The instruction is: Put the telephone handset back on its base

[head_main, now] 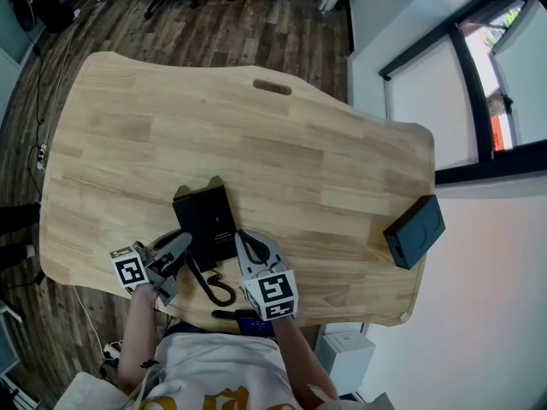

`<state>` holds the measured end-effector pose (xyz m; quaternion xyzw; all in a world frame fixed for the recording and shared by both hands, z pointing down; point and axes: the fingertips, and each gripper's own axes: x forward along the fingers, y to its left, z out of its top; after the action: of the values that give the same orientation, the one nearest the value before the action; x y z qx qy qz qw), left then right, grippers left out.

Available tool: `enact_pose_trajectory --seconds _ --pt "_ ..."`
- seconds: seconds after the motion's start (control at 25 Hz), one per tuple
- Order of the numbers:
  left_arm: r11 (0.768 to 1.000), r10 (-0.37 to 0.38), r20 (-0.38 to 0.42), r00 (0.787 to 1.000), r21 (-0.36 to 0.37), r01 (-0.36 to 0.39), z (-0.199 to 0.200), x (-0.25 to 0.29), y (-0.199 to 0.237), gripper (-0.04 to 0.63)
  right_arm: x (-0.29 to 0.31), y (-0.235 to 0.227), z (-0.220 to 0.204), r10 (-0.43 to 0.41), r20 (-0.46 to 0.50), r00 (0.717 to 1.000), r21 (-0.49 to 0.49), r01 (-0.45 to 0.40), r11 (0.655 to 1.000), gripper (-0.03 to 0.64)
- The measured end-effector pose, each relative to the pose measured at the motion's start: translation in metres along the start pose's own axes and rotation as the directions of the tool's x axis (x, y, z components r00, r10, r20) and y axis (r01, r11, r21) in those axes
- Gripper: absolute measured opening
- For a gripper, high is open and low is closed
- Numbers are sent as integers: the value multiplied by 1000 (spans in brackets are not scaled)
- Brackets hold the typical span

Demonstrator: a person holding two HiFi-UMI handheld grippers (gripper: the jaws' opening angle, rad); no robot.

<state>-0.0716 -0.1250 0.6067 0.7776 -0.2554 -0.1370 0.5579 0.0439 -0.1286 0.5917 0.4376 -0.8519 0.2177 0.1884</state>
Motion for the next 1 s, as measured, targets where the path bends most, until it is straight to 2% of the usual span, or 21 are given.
enact_pose_trajectory --seconds 1.0 --pt "997 57 -18 998 57 -56 0 3 13 71 4 -6 -12 10 -21 1000 34 -10 999 6"
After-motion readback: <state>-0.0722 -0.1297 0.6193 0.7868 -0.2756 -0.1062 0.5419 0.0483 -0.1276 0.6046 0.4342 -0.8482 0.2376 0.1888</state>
